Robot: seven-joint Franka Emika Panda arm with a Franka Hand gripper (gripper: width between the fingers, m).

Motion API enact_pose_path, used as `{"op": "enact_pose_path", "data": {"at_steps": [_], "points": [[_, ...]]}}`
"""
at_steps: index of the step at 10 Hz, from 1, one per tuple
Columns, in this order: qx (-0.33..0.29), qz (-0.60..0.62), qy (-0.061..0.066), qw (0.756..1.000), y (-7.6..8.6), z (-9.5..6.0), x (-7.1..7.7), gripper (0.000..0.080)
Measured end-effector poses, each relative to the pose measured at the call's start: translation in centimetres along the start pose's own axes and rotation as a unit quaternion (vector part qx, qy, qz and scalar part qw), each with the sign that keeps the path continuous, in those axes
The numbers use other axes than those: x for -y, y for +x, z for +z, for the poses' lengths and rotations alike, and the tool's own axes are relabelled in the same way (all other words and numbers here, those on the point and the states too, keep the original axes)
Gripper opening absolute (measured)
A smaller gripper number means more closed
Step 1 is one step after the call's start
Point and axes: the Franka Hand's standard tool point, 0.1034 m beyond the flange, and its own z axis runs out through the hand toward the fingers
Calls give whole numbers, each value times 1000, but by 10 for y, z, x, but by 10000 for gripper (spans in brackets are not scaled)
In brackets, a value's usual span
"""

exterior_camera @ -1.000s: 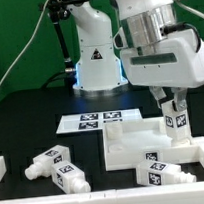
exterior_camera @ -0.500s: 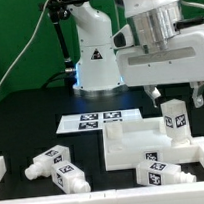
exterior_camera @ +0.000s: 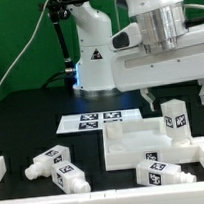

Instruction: Assemble one leg

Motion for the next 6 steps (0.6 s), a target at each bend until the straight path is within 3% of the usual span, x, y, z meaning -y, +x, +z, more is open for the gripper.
{"op": "enact_pose_path", "data": {"at_steps": [4, 5, 6], "points": [[0, -168, -5, 986, 1, 2, 0, 649], [0, -201, -6, 980, 1, 2, 0, 520], [1, -224, -6, 975, 2, 2, -1, 520]]}}
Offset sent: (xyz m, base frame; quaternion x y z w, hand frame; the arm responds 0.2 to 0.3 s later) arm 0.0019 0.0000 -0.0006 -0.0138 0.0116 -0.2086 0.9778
